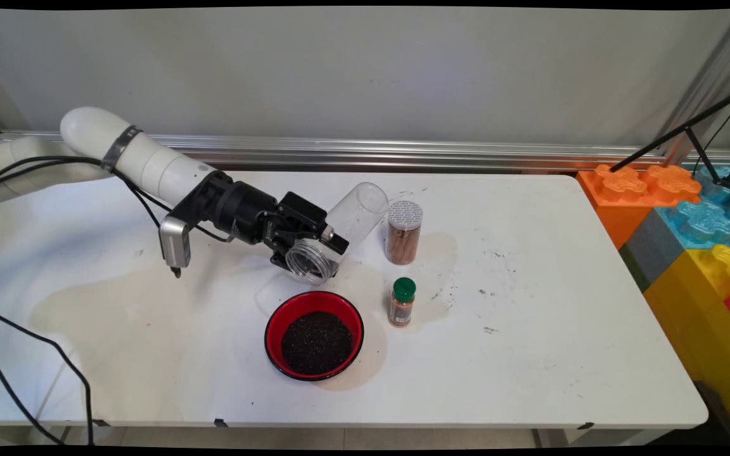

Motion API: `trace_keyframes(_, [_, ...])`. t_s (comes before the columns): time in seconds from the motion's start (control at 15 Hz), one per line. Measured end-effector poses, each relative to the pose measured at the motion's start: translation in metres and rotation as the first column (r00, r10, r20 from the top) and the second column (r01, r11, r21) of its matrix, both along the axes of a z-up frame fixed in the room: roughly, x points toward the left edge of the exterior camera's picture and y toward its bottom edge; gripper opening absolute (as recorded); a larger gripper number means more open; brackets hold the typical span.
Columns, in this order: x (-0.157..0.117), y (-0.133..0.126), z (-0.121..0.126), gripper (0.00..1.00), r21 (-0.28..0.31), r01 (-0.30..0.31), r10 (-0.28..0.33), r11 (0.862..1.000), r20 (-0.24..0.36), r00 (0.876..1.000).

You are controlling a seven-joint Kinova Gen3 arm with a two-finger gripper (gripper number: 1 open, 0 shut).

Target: Pour the black seasoning powder in the red bowl

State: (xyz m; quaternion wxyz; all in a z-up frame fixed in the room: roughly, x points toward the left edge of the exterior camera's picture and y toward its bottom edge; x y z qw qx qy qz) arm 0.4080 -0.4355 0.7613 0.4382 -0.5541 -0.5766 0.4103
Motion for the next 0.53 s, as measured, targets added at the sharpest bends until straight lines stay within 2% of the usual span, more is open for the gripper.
trace_keyframes(0.2, [0.0023,-0.0026,-0.0005,0.00,0.084,-0.048,0.048,0.995,0.004,0.999])
trace_keyframes(0.53, [0.0054,-0.0051,-0.0008,0.00,0.227,-0.114,0.114,0.967,0.013,0.993])
